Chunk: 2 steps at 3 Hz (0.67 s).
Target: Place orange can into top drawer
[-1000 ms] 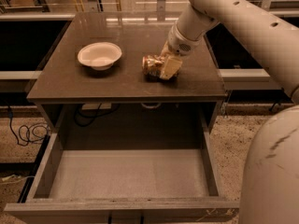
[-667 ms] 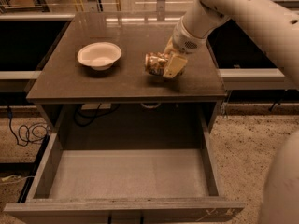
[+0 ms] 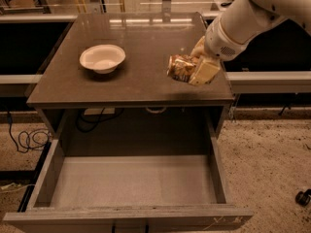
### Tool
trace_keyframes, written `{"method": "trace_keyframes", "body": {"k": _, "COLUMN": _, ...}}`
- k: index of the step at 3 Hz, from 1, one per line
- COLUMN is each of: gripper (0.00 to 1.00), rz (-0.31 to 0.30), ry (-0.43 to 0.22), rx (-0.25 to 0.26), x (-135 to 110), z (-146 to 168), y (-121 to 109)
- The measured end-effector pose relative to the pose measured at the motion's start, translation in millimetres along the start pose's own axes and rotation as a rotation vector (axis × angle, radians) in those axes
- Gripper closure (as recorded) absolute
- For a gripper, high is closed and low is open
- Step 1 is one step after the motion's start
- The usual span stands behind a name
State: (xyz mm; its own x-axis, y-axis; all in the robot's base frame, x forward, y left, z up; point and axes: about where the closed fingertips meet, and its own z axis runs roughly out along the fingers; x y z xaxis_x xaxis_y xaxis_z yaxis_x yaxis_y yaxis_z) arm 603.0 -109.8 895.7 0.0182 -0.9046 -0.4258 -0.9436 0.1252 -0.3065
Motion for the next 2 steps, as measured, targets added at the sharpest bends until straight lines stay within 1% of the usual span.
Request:
{"method": "trace_keyframes", "body": {"k": 1, "gripper": 1.00, "rz": 0.055, "ry": -0.022, "rx": 0.017, "x": 19.6, "z": -11.6, "y": 38.9}}
{"method": "trace_keyframes", "body": {"k": 2, "gripper": 1.00, "rz": 0.055, "ry": -0.022, "rx": 0.017, "x": 19.5, "z": -11.5, "y": 39.0}}
